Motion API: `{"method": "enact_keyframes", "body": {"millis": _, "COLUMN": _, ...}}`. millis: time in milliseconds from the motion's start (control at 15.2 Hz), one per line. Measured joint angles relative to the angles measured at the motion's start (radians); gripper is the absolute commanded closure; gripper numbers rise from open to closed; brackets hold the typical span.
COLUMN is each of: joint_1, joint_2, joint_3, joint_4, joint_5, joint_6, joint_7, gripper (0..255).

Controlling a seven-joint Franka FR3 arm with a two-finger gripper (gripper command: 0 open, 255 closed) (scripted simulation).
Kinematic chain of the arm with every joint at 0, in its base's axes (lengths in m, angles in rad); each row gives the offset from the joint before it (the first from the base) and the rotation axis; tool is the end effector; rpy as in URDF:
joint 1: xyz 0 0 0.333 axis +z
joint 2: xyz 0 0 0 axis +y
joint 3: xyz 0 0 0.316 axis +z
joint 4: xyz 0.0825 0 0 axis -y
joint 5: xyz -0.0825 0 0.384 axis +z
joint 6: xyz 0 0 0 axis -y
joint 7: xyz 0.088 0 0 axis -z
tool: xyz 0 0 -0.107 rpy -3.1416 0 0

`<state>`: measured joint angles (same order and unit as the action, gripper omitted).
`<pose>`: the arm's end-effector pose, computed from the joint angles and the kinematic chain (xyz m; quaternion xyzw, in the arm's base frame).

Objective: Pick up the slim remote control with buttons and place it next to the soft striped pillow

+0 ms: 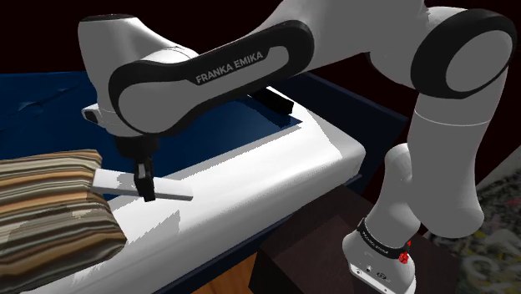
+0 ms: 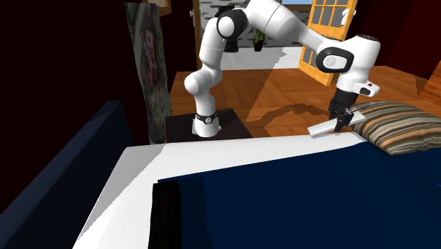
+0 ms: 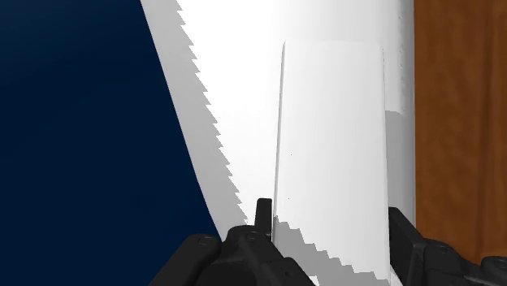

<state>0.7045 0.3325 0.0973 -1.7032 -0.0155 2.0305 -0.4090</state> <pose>0.4557 0.4617 0.3998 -0.8218 -0.5698 0.0035 0.0084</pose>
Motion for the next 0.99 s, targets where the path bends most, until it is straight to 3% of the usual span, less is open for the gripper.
{"method": "enact_keyframes", "body": {"millis": 330, "joint_1": 0.002, "joint_2": 0.017, "joint_3": 0.001, "joint_4": -0.028, "joint_5": -0.002, "joint_6": 0.061, "joint_7": 0.001, "gripper": 255}}
{"method": "enact_keyframes", "body": {"millis": 792, "joint_1": 0.002, "joint_2": 0.020, "joint_3": 0.001, "joint_4": -0.031, "joint_5": -0.003, "joint_6": 0.074, "joint_7": 0.002, "gripper": 255}}
{"method": "enact_keyframes", "body": {"millis": 858, "joint_1": 0.001, "joint_2": 0.019, "joint_3": 0.001, "joint_4": -0.032, "joint_5": -0.002, "joint_6": 0.075, "joint_7": 0.000, "gripper": 0}}
{"method": "enact_keyframes", "body": {"millis": 990, "joint_1": 0.000, "joint_2": 0.025, "joint_3": 0.000, "joint_4": -0.040, "joint_5": -0.003, "joint_6": 0.071, "joint_7": 0.000, "gripper": 0}}
